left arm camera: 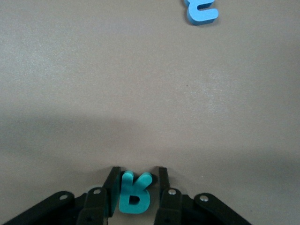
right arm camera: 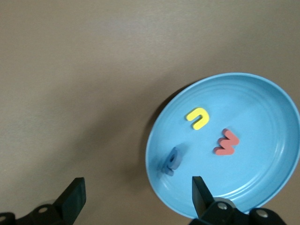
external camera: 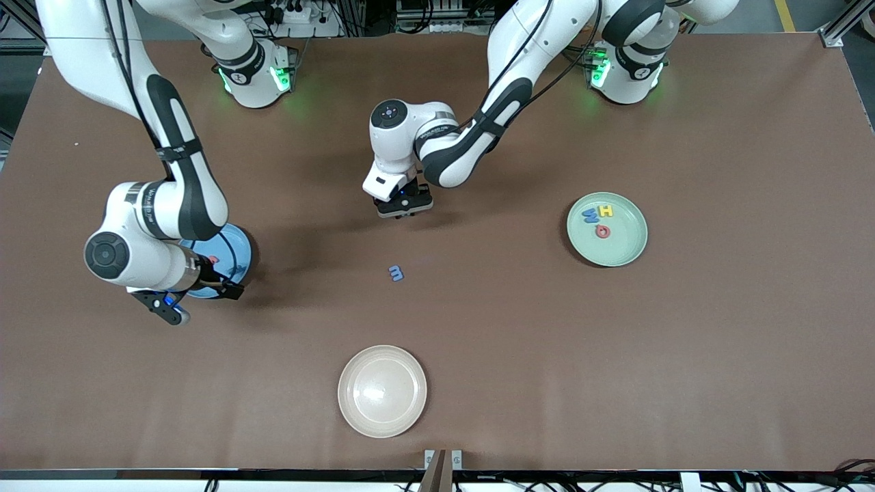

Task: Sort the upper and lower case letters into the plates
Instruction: 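Grasp the teal K with the left gripper and lift it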

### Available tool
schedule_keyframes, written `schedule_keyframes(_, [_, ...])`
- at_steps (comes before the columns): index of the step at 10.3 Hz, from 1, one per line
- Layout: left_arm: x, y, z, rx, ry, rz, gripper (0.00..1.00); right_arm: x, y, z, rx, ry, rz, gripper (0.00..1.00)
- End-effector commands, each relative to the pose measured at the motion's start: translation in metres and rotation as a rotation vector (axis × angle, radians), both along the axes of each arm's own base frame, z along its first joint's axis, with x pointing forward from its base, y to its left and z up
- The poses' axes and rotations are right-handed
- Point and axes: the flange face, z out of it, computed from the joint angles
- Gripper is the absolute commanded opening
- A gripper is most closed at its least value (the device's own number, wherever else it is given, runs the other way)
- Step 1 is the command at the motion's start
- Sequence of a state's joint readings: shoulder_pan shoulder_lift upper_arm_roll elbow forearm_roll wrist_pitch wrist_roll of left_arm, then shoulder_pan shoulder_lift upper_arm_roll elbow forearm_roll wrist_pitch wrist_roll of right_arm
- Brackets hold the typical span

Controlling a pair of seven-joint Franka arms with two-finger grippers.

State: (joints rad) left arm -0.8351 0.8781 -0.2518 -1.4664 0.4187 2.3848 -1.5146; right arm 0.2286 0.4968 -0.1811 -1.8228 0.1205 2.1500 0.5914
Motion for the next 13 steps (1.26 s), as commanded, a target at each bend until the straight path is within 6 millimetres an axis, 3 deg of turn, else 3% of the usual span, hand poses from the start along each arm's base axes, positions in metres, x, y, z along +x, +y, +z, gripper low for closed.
schedule_keyframes(1, [0.002,-0.001,-0.002,0.001,-0.014,-0.015,0.31,0.007,0.005,-0.001,0.014,0.004,-0.027,1.0])
schedule_keyframes(4, [0.008,0.003,-0.001,0.001,-0.012,-0.007,0.12,0.012,0.018,0.006,0.059,-0.012,-0.045,1.0])
schedule_keyframes(6, [0.033,0.015,0.012,-0.019,0.024,-0.01,0.09,0.013,0.019,0.008,0.062,-0.016,-0.045,1.0])
schedule_keyframes(9, [0.055,0.04,0.037,0.055,0.114,-0.096,0.09,0.013,0.055,0.012,0.064,-0.034,0.01,1.0])
schedule_keyframes(10, [0.063,0.049,0.049,0.075,0.131,-0.144,0.09,0.017,0.081,0.015,0.064,-0.047,0.046,1.0])
schedule_keyframes(11, [0.072,0.065,0.064,0.103,0.167,-0.185,0.0,0.022,0.112,0.014,0.062,-0.062,0.096,1.0])
schedule_keyframes(13, [0.087,0.103,0.086,0.143,0.198,-0.278,0.0,0.029,0.185,0.012,0.061,-0.099,0.217,1.0])
